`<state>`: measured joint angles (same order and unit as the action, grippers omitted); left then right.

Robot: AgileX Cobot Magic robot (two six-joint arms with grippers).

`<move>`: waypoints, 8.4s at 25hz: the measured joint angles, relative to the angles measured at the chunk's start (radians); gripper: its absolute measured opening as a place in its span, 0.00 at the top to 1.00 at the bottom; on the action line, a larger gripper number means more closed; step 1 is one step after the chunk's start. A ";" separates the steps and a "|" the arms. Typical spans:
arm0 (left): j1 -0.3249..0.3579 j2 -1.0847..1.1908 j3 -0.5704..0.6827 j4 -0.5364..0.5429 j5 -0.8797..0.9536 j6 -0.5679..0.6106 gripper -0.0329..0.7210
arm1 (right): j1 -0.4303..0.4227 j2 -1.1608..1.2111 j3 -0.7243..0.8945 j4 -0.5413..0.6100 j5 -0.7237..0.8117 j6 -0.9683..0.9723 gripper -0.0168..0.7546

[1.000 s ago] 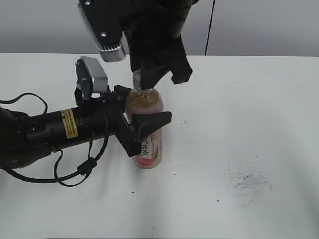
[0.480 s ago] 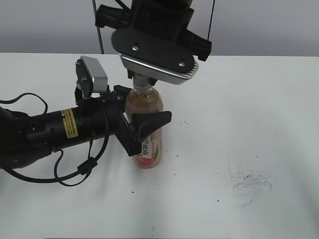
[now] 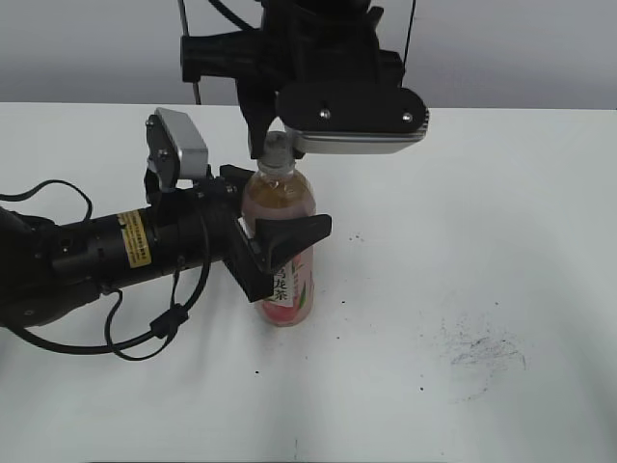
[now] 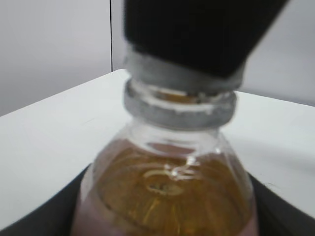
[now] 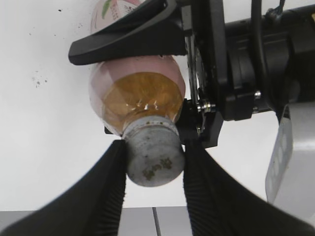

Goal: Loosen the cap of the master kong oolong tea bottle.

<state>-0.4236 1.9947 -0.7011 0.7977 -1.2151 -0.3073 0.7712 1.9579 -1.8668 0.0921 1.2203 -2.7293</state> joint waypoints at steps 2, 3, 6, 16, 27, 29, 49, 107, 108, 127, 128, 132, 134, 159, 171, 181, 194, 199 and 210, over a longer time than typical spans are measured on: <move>0.000 0.000 0.000 -0.001 0.000 -0.001 0.37 | 0.000 0.000 0.000 -0.001 -0.001 -0.017 0.63; 0.000 0.000 0.000 -0.001 0.000 -0.001 0.37 | 0.000 0.000 0.000 -0.002 -0.001 -0.020 0.63; 0.000 0.000 0.000 -0.002 0.000 -0.002 0.37 | 0.000 -0.001 0.000 -0.005 -0.002 -0.026 0.63; -0.001 0.000 0.000 -0.001 0.000 0.000 0.37 | 0.008 -0.005 0.000 -0.024 -0.002 -0.124 0.63; -0.001 0.000 0.000 0.001 -0.005 0.000 0.37 | 0.026 -0.006 -0.014 -0.067 0.007 -0.164 0.63; -0.002 0.000 0.000 0.001 -0.005 -0.001 0.37 | 0.026 -0.006 -0.014 -0.069 0.008 -0.164 0.63; -0.002 0.001 0.000 -0.001 -0.003 -0.004 0.37 | 0.016 -0.059 -0.033 -0.133 0.002 0.171 0.63; -0.002 0.001 -0.002 0.029 -0.006 0.000 0.36 | -0.292 0.123 0.261 -0.146 -0.009 2.074 0.33; -0.002 0.001 -0.002 0.029 -0.006 0.000 0.36 | -0.292 0.113 0.261 -0.146 -0.008 2.075 0.33; -0.002 0.001 -0.002 0.029 0.005 0.006 0.18 | -0.292 0.095 0.261 -0.126 -0.008 2.086 0.32; -0.002 0.001 -0.002 0.027 0.005 0.007 0.18 | -0.292 0.095 0.261 -0.123 -0.008 2.086 0.32; 0.013 0.001 -0.002 0.024 0.005 0.008 0.18 | -0.292 0.095 0.261 -0.115 -0.007 2.086 0.32; 0.021 0.001 -0.002 0.022 0.005 0.008 0.18 | -0.292 0.095 0.261 -0.114 -0.007 2.086 0.32; 0.025 -0.177 -0.001 0.040 0.006 0.008 0.18 | -0.292 0.095 0.261 -0.100 -0.007 2.091 0.32; 0.025 -0.287 -0.001 0.045 0.101 0.008 0.18 | -0.292 0.095 0.261 -0.110 -0.007 2.170 0.32; 0.025 -0.465 -0.001 0.044 0.336 0.004 0.18 | -0.292 0.094 0.261 -0.111 -0.007 2.249 0.32; 0.025 -0.669 0.000 -0.092 0.678 0.004 0.18 | -0.292 0.073 0.261 -0.111 0.005 2.279 0.32; 0.025 -0.702 0.000 -0.106 0.776 0.004 0.18 | -0.292 0.057 0.261 -0.111 0.004 2.281 0.32; 0.025 -0.779 0.001 -0.260 1.338 0.004 0.19 | -0.292 0.047 0.261 -0.110 0.003 2.313 0.32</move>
<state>-0.3982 1.2155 -0.7003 0.5373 0.1232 -0.3029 0.4791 2.0047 -1.6062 -0.0178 1.2229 -0.4162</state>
